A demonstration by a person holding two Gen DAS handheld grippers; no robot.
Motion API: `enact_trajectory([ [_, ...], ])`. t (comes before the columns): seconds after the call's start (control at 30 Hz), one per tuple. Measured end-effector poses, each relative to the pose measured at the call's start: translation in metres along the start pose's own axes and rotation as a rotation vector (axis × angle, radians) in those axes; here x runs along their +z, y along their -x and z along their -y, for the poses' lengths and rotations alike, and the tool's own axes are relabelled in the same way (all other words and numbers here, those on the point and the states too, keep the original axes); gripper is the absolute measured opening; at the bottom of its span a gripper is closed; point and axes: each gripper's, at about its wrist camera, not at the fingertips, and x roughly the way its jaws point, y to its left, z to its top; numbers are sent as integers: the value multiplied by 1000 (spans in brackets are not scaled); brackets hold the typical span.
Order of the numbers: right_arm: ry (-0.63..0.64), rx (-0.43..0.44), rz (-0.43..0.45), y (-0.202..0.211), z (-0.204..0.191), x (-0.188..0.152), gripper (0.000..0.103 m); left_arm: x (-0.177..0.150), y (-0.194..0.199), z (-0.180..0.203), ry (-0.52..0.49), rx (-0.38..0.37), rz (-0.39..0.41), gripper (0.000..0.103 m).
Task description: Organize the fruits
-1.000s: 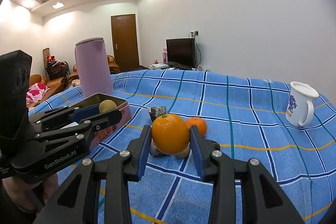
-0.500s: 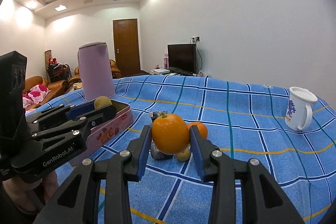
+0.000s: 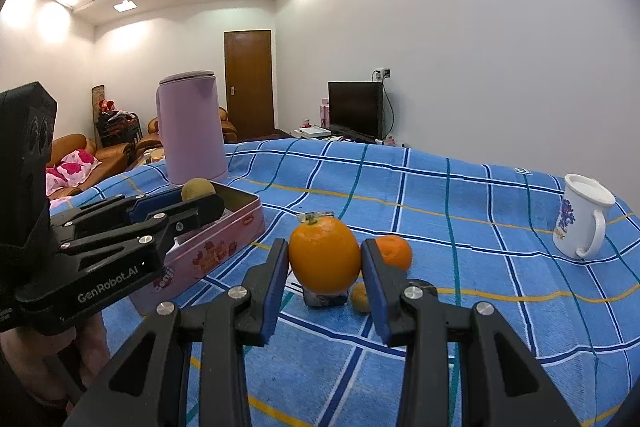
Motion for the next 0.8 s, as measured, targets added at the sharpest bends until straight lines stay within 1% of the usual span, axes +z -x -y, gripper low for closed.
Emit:
enact_trajectory([
  [0.27,3,41,-7,-12,-11,4,39,0,-1,-17,26,39,-18,29],
  [0.53,18,74,-10,-20,-28,6,39,-1,1,-35,52,70,-14,29],
  [0.8,38,114,-31,-39,-46,13,39,1,3,-58,75,118,-20,29],
])
